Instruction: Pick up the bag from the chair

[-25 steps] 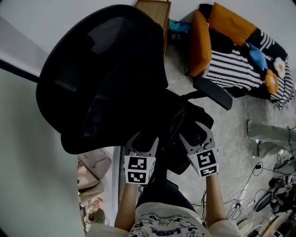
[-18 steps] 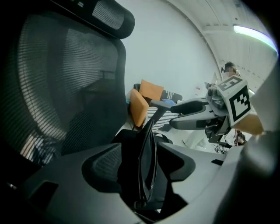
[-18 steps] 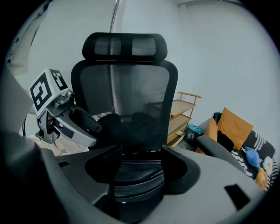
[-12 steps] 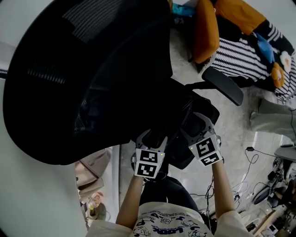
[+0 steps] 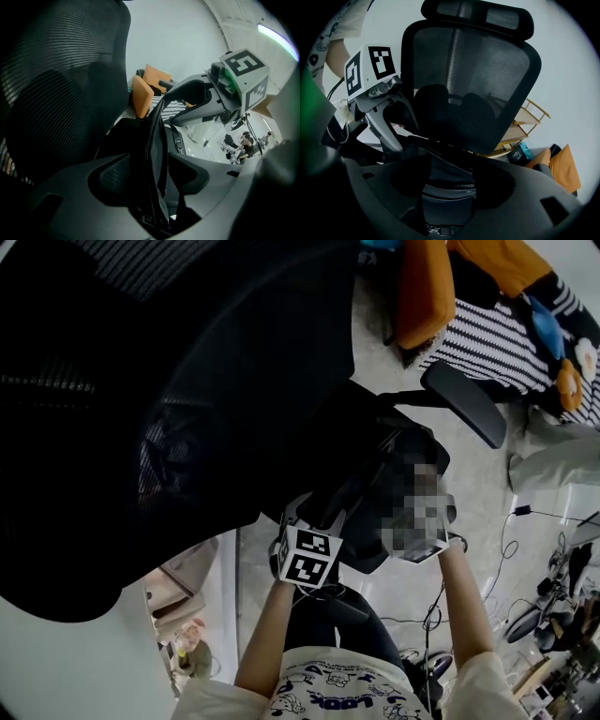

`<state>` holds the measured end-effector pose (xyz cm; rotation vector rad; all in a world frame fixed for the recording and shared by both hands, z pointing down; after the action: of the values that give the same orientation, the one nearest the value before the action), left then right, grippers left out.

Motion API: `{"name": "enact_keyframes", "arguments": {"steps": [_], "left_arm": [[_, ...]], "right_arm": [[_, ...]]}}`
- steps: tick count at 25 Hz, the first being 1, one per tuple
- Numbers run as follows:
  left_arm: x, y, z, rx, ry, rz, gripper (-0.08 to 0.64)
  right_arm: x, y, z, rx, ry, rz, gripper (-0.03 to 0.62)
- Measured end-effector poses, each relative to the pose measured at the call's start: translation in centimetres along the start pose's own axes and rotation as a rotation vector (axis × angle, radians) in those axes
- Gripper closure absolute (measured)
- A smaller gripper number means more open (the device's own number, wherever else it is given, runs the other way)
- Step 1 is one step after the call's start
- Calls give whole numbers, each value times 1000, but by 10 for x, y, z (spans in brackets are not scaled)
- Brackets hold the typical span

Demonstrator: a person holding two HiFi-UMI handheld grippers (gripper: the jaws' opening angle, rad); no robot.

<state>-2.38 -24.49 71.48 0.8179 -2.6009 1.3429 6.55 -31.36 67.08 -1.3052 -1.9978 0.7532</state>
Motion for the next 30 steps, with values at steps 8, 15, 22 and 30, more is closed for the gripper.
{"name": "enact_keyframes", "arguments": {"steps": [8,15,22,30], "left_arm": [[-3,-16,-18,54,-53,-19,298],[-2,-37,-21,73,-40,-3,418],[0,-36,-29,86,-104,11,454],[-2,-36,-28,82,-116,-12,492]], "right_arm": [[6,-23,-12,149,342,112,301],[1,-47,-30,220,479,209,299],[6,-58,-30,265,541,276,334],[-2,-66,-34,351,678,367,345]]}}
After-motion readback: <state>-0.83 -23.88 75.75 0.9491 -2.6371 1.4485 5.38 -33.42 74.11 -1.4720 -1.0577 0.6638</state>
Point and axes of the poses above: the fingertips, and each gripper's own axes: y backward along the fingers, x to its left, z out of its top, the point moved 4 cm from there along y, backward along the fingers, and after that the axes turned 7 degrees about -x, right-handed, at the moved point
